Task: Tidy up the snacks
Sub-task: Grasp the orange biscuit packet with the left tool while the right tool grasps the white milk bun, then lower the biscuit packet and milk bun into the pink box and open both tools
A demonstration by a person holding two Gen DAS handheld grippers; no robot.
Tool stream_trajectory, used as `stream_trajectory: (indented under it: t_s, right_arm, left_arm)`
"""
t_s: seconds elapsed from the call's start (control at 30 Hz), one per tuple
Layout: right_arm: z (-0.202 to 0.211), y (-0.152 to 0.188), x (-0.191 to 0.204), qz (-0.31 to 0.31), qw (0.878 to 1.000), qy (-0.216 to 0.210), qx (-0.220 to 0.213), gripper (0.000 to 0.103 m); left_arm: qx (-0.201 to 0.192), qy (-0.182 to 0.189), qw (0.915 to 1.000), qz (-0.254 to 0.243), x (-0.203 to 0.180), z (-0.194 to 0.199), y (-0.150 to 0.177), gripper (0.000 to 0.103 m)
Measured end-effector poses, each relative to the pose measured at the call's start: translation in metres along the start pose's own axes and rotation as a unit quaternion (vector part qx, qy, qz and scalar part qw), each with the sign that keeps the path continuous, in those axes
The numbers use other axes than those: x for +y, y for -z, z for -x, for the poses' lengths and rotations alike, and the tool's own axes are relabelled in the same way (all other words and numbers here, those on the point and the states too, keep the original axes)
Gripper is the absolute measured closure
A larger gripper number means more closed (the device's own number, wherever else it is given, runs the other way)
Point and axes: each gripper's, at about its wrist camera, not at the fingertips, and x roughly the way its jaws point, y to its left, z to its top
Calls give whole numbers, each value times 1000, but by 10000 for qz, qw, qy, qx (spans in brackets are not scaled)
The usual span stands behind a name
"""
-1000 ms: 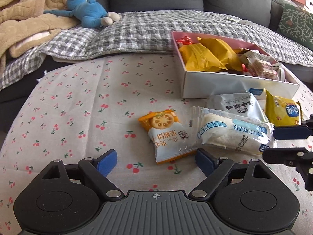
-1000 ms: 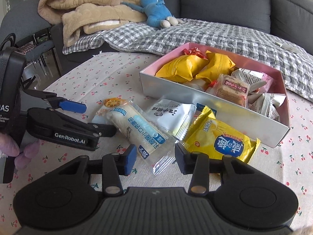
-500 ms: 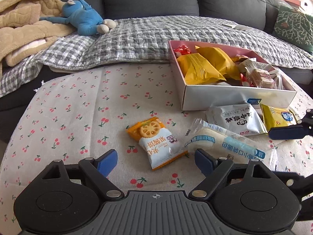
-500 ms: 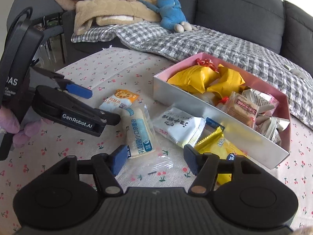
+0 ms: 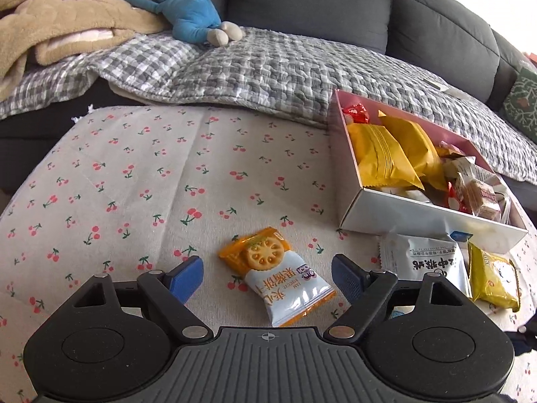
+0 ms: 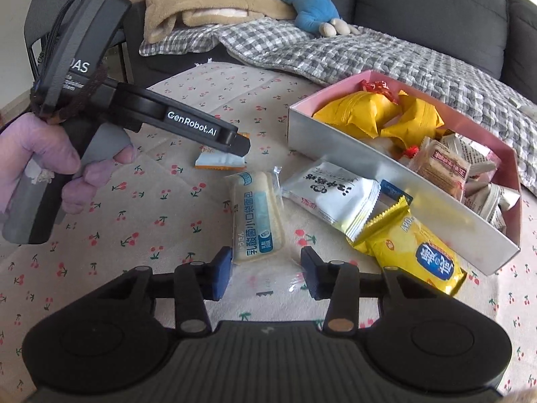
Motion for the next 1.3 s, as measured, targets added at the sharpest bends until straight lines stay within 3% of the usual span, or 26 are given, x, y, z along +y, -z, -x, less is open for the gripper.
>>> stream_trajectory:
  t_s: [0.1,0.27,0.63,0.8,1.0,1.3]
  right_arm:
    - [6,7,-1,-140,9998,40,145,60]
    - [11,10,3,-172,9998,127,52,46]
    - [-13,1,16,76,9995,250,-148,45]
    - [-9,3,19,77,9992,214,-322,76]
    - [0,4,19,-24,9988,237,-427,83]
    - [13,2,9,-321,9979,247,-509,84]
  left_arm:
    - [-6,-177,9998,-121,-7,-5,3,29]
    - [-22,-478,9973,-556,-17,-2,7,63]
    - [113,-408,9975,-567,-10,7,10,66]
    - [143,-374,9977,-555,-12,9,11,66]
    - [181,-307,9979,-539,-14,13,13,66]
    - [97,-182,9984,-528,-20,24,12,66]
